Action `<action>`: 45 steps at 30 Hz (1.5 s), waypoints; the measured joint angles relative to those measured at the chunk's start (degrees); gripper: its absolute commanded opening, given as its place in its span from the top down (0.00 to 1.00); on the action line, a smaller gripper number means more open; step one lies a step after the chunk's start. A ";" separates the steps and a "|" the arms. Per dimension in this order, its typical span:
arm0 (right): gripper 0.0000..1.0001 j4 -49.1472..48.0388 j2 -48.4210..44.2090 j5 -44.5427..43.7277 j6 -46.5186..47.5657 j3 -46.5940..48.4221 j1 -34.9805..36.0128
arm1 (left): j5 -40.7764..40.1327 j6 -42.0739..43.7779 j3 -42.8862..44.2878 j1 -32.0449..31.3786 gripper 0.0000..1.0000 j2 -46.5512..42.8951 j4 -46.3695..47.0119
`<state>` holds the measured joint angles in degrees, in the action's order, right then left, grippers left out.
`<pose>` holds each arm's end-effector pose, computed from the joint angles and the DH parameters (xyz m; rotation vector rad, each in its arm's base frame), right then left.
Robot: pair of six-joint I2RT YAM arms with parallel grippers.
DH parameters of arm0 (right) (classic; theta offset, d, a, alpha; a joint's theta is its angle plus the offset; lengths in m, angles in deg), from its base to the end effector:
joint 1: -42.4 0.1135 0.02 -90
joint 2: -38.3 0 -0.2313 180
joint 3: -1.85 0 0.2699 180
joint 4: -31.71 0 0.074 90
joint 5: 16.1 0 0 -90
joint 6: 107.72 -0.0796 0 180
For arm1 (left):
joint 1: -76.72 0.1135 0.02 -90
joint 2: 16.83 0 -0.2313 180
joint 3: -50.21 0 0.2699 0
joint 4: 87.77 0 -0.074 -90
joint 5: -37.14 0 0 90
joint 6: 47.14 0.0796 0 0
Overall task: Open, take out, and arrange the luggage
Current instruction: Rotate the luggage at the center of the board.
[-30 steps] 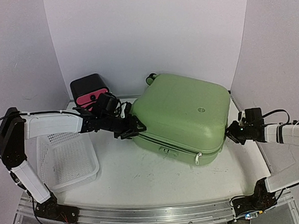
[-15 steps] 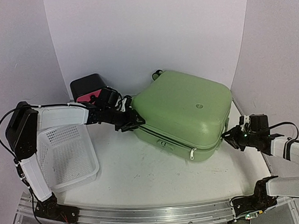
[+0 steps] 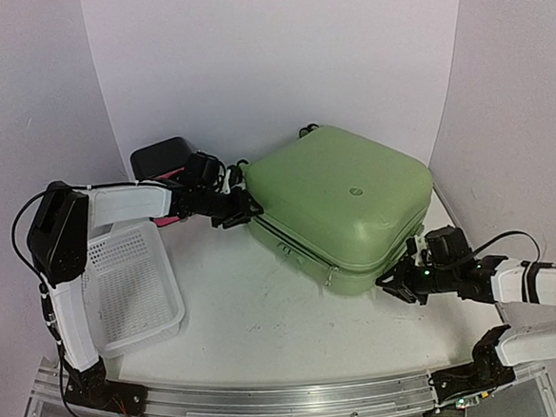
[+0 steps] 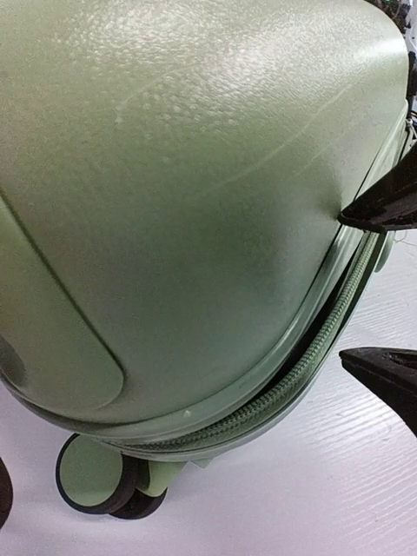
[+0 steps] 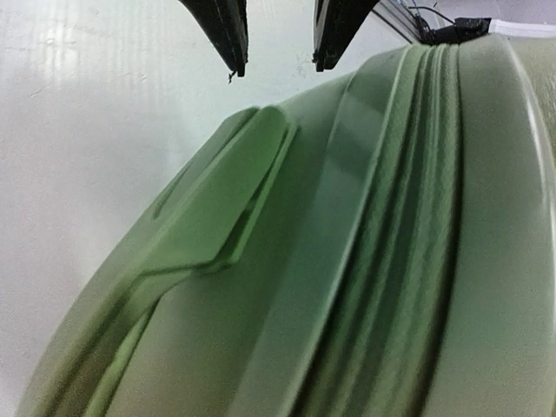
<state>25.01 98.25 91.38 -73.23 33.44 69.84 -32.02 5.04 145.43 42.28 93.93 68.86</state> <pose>0.2384 0.1507 0.1302 0.3018 2.1264 1.2064 0.3778 -0.2934 0.1643 0.1413 2.4258 -1.0417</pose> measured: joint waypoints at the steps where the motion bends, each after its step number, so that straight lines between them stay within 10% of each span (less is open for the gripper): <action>1: 0.71 0.00 0.00 -0.11 -0.85 0.28 1.40 | -0.02 0.33 0.90 0.17 0.53 0.61 -0.04; 16: 0.47 4.09 -5.35 -7.78 -2.51 3.61 5.88 | 1.77 3.61 4.00 1.95 0.43 3.56 1.75; 34: 0.47 17.44 -13.40 -22.03 11.69 15.06 5.88 | 1.77 4.83 -19.30 -2.47 0.33 -24.72 4.81; 40: 0.45 21.73 -14.12 -28.52 17.44 24.63 5.88 | 1.40 5.03 -21.42 -4.52 0.17 -28.87 3.10; 45: 0.23 22.93 -11.52 -32.57 20.98 30.51 5.86 | -0.39 5.88 -21.75 -4.85 0.00 -32.22 0.09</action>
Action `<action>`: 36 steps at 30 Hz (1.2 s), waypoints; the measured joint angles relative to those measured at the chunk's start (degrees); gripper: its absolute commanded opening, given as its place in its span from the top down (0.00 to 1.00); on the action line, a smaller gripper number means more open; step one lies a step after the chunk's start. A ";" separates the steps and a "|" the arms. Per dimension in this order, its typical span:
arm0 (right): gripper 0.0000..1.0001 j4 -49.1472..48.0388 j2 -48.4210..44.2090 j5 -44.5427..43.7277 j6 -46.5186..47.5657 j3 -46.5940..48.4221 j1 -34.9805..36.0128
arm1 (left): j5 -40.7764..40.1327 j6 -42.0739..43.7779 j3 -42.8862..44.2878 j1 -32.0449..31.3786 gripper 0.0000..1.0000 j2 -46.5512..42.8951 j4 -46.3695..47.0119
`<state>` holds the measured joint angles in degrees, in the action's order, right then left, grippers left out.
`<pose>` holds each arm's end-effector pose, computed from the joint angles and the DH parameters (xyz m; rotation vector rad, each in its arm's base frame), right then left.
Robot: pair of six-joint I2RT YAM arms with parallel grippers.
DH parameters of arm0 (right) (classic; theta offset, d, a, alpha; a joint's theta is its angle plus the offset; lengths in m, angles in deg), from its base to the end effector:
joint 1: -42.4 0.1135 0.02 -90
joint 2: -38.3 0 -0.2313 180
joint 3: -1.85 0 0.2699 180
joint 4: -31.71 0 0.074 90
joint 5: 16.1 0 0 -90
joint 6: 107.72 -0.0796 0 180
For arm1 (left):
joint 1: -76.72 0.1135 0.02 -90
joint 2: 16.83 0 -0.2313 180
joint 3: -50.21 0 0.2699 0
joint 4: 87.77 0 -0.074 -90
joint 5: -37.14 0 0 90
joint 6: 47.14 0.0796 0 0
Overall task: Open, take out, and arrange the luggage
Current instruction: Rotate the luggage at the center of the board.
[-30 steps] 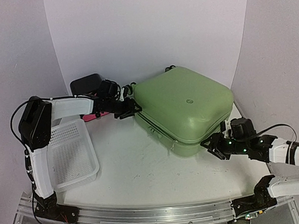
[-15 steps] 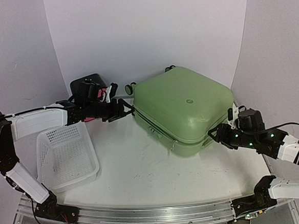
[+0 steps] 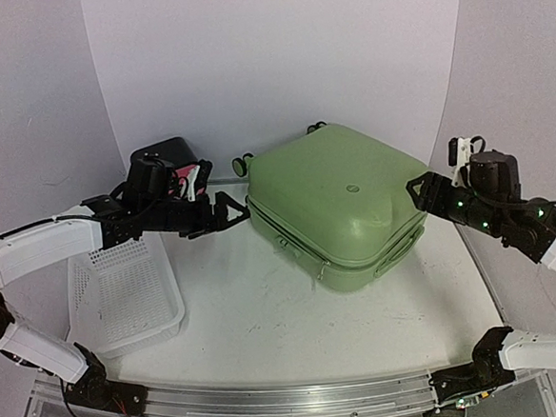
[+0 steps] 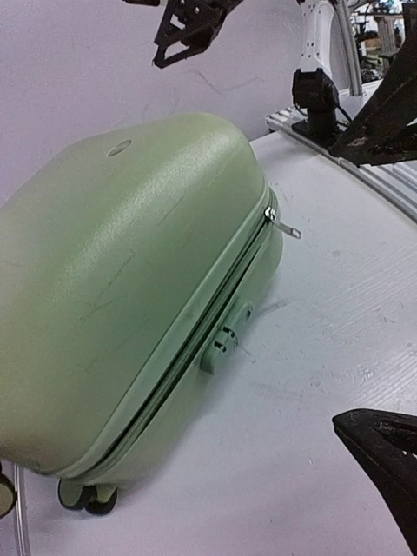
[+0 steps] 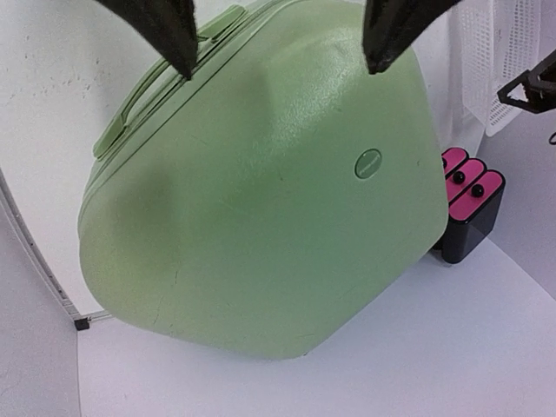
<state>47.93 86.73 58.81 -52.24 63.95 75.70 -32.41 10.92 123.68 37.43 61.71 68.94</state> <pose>0.2450 0.1361 0.3436 0.2261 1.6439 0.6975 0.2716 -0.2581 0.2458 0.3807 2.2002 -1.0969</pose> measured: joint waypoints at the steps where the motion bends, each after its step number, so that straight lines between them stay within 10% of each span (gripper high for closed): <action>1: 0.21 0.63 1.36 -0.61 0.96 1.53 0.02 | -0.90 0.13 0.02 0.00 0.00 -0.81 -1.70; 5: 0.02 1.11 8.59 -1.97 3.69 8.74 0.02 | -6.67 -0.24 -0.04 0.02 0.01 -4.09 -7.89; 13: 0.02 0.90 20.41 -0.42 8.48 18.97 -4.68 | -8.94 -0.70 -6.86 1.60 0.01 -17.88 -9.20; 22: 0.02 -1.25 30.49 13.18 10.80 22.91 -24.83 | -1.95 -1.42 -7.26 0.02 0.01 -14.38 -6.97; 36: 0.02 -6.49 41.24 23.47 10.99 25.83 -35.67 | -1.14 -2.36 -8.28 -6.27 0.01 -9.35 -4.48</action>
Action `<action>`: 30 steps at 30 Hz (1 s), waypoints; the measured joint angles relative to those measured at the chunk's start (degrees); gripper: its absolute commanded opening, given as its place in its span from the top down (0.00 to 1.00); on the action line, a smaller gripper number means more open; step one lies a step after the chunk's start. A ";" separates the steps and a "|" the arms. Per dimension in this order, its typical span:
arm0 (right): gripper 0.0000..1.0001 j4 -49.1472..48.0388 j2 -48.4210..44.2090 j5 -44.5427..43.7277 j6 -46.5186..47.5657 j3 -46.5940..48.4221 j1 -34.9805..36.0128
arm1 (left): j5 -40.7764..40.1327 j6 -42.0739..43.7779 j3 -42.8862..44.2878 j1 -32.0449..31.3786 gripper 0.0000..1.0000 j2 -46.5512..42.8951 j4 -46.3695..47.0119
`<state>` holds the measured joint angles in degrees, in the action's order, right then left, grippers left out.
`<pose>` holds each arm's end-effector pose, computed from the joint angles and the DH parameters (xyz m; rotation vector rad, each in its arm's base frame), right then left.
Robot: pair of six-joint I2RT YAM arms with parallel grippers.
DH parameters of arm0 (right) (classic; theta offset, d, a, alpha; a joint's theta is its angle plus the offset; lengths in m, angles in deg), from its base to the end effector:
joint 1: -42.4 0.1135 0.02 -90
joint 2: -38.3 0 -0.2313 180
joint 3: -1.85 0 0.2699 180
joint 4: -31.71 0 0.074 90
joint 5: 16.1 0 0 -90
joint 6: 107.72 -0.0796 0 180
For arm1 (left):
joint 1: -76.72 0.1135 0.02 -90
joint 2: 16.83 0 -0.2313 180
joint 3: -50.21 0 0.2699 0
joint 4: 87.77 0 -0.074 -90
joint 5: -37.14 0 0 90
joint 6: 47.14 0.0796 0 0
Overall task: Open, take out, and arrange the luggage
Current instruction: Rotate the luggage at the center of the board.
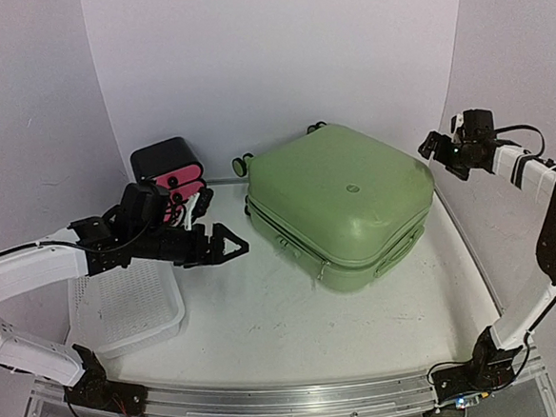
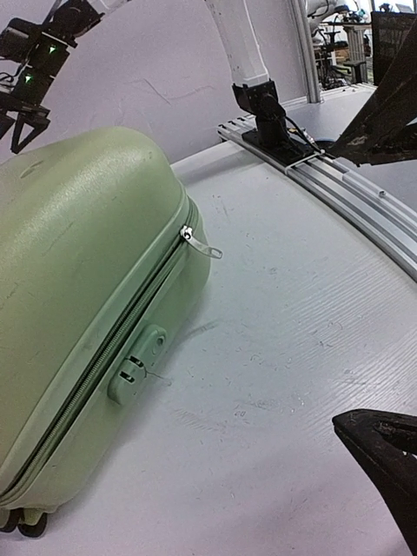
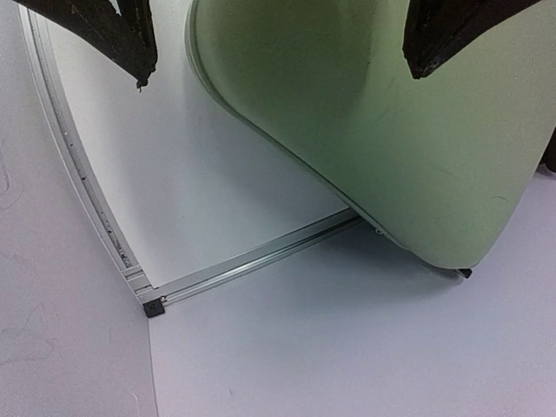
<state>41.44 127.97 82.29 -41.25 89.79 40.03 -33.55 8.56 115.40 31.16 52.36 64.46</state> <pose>0.4383 -0.0065 0.3063 0.2953 1.7611 0.3961 0.2150 -0.2568 0.2324 0.4457 2.2839 -1.1303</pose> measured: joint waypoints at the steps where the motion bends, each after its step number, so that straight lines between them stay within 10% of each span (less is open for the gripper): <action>1: 0.02 -0.22 0.85 0.52 0.04 0.20 -0.55 | 0.00 0.02 0.02 -0.20 0.01 0.39 0.00; 18: 0.06 -9.07 12.79 22.73 -0.09 2.75 -5.97 | -1.97 0.44 0.02 -2.14 0.03 1.60 1.05; 30: 0.04 -16.24 3.74 22.69 -0.22 -9.64 -2.93 | -2.62 4.92 -3.04 -5.31 0.04 1.64 5.05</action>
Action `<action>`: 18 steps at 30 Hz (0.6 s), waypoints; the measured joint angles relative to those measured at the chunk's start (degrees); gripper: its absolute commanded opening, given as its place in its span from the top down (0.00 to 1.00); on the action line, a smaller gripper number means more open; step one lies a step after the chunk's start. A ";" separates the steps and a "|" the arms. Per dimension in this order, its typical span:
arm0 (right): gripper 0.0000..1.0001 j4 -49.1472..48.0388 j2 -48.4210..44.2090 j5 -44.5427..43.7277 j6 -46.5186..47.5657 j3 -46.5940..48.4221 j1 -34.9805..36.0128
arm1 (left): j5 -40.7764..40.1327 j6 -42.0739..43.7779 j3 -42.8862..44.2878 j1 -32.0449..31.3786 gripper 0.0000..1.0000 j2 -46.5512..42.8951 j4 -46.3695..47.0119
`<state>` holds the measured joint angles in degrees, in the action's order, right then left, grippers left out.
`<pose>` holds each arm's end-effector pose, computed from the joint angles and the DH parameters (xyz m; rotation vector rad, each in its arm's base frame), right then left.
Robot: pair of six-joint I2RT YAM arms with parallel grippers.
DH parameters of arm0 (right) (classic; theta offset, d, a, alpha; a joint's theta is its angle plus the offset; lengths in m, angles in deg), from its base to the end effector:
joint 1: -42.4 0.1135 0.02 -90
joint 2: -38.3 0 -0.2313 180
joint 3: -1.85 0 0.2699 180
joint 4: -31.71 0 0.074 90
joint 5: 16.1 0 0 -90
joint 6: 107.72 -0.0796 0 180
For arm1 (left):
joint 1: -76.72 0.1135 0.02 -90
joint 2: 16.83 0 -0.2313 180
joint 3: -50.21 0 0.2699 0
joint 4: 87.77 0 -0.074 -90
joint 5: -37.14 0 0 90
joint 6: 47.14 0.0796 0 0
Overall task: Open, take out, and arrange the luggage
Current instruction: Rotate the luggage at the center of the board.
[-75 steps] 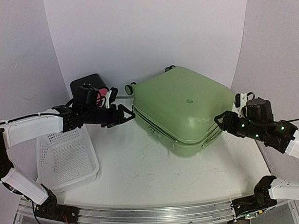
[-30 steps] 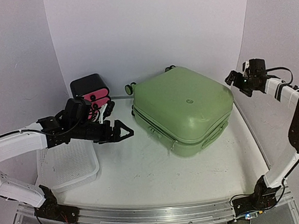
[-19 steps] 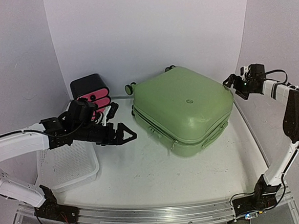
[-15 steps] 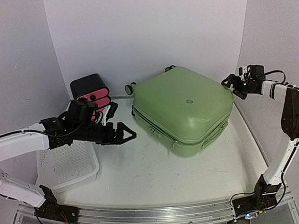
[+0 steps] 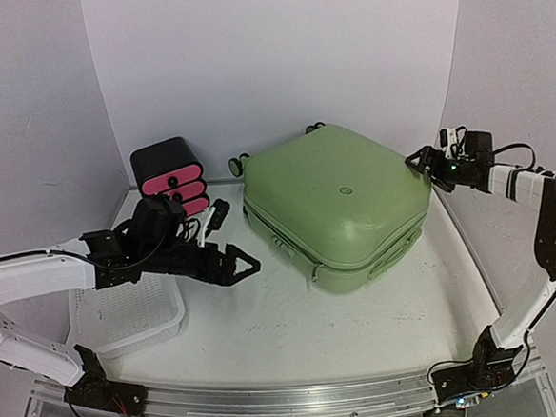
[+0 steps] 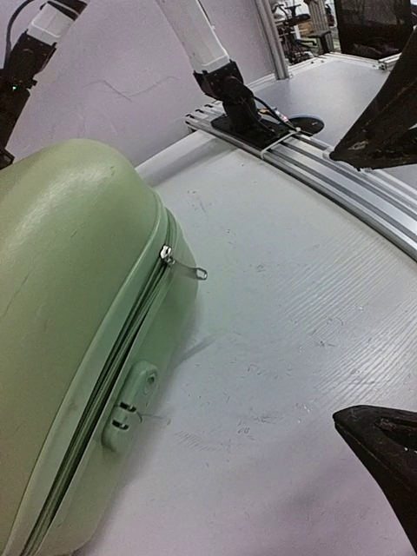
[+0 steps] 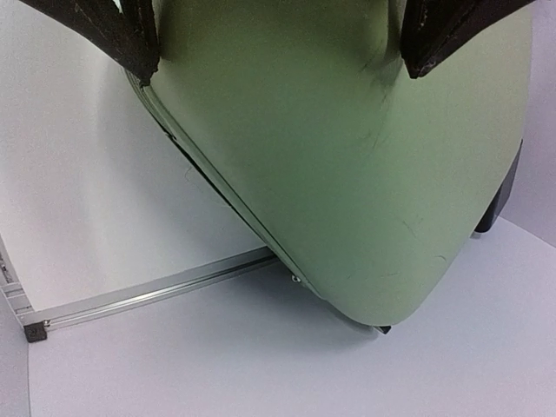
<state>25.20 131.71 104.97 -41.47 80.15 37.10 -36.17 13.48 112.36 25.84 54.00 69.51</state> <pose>0.4368 0.0007 0.2528 0.0329 1.7497 0.7017 0.1962 -0.2775 0.2130 0.6159 2.2276 -1.0915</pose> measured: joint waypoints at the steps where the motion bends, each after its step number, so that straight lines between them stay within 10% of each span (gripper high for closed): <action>1: 0.04 0.02 -1.05 -0.61 -0.04 -0.94 0.50 | -0.39 0.76 -0.74 -0.79 0.04 0.04 0.83; 18: 0.02 4.26 -12.92 -5.40 -2.03 -9.42 10.60 | -9.51 12.52 -15.91 -11.37 0.01 1.20 23.12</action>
<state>29.46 118.79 99.57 -43.50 70.73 47.70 -45.68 26.00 96.45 14.48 55.20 92.64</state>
